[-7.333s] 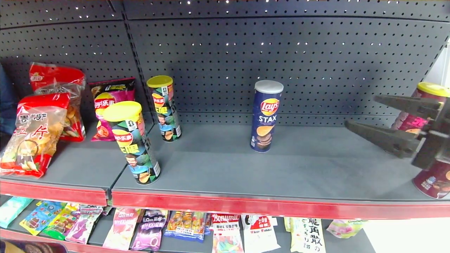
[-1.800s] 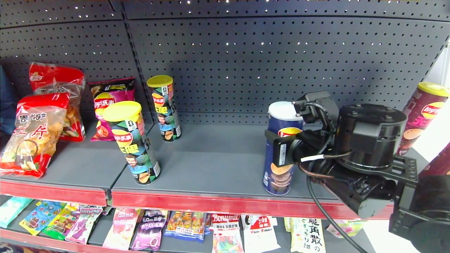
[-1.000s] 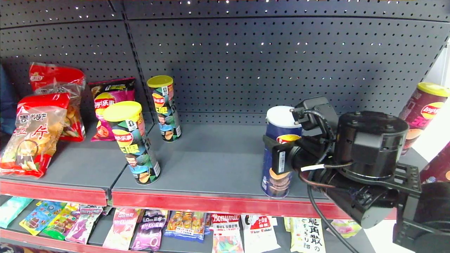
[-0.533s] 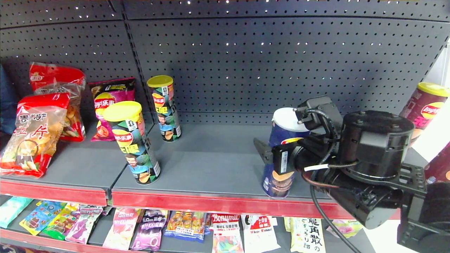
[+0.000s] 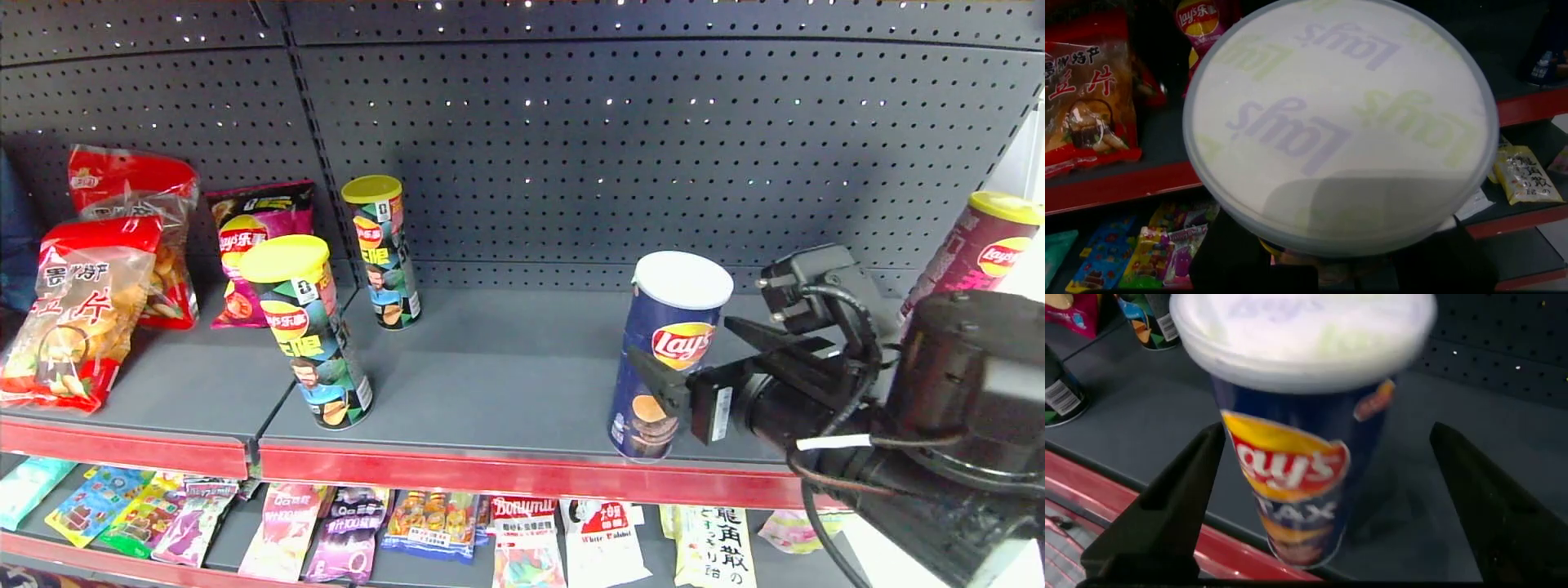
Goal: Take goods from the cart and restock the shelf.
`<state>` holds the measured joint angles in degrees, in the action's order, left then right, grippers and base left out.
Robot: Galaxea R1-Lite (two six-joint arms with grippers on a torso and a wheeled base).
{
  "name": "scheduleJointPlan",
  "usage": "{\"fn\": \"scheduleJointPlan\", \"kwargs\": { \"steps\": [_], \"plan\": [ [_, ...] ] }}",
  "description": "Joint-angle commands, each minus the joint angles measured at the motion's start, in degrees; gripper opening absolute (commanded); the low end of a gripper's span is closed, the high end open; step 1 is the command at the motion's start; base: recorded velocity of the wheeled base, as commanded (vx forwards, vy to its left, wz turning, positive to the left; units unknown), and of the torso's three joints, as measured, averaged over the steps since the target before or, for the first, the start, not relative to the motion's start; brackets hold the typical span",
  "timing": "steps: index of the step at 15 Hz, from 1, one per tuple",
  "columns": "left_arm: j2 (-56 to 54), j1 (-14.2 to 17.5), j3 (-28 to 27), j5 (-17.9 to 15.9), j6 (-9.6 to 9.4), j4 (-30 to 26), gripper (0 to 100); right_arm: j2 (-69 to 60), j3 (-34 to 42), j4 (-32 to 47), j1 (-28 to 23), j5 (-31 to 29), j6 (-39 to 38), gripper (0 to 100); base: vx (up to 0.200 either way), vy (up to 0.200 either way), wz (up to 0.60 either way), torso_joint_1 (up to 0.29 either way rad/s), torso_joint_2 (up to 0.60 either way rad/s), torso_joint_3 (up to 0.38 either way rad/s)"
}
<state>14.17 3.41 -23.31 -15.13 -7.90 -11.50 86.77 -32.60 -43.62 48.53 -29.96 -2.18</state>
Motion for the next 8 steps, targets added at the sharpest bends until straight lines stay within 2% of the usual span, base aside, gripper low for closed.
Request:
{"fn": "scheduleJointPlan", "kwargs": {
  "steps": [1, 4, 6, 7, 8],
  "plan": [
    [0.1, 0.0, 0.0, 0.0, -0.01, 0.0, 0, -8.1, 5.0, -0.1, 0.1, 0.7, -0.4, 100, 0.000, 0.000, 0.00, 0.000, 0.00, 0.000],
    [-0.1, -0.1, 0.8, -0.1, -0.01, 0.0, 0, -19.4, 14.6, -0.1, -0.7, 4.5, 1.0, 100, 0.000, 0.000, 0.00, 0.000, 0.00, 0.000],
    [0.0, -0.1, 1.1, -0.5, -0.01, 0.1, 0, -25.5, 16.3, 1.0, -1.1, 7.0, 4.8, 100, 0.000, 0.000, 0.00, 0.000, 0.00, 0.000],
    [0.1, -0.1, 1.1, -0.7, -0.01, 0.1, 0, -26.4, 16.0, 2.7, -3.3, 7.5, 6.4, 100, 0.000, 0.000, 0.00, 0.000, 0.00, 0.000],
    [0.2, -0.1, 1.1, -0.7, -0.01, 0.1, 0, -26.7, 14.9, 5.6, -7.7, 7.6, 8.4, 100, 0.000, 0.000, 0.00, 0.000, 0.00, 0.000]
  ]
}}
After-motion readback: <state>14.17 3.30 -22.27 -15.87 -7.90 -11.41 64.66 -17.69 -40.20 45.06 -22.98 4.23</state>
